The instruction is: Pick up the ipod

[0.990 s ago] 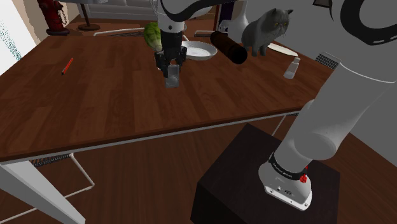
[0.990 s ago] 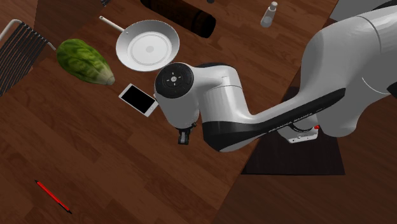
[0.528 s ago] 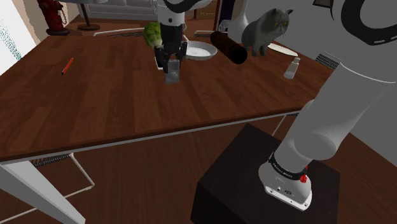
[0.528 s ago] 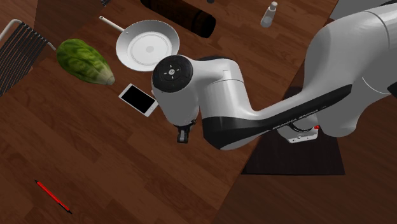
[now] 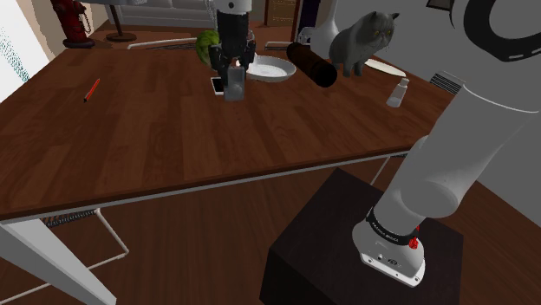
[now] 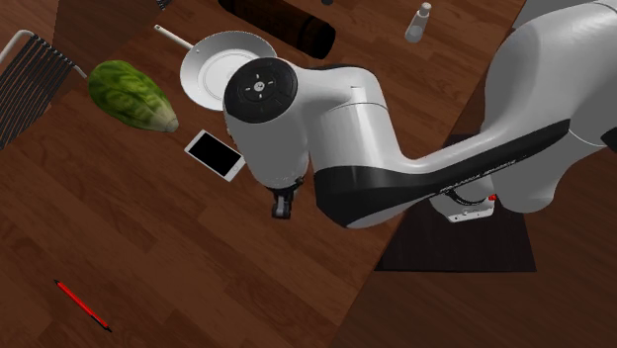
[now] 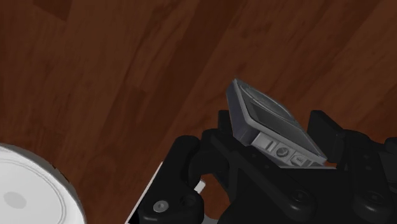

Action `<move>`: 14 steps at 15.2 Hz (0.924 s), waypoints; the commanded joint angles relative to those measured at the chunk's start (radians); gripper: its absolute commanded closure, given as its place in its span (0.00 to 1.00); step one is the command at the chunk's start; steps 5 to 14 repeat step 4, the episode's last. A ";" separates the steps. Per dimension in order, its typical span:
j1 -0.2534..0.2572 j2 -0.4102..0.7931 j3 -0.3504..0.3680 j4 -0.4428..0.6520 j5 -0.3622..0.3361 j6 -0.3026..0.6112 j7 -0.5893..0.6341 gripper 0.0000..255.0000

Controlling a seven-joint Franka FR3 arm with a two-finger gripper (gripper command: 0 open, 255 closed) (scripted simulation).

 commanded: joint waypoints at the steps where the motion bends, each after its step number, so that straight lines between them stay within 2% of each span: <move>1: 0.000 -0.001 0.000 0.024 0.000 -0.026 0.000 1.00; 14: 0.000 0.000 0.000 0.042 0.000 -0.042 0.000 1.00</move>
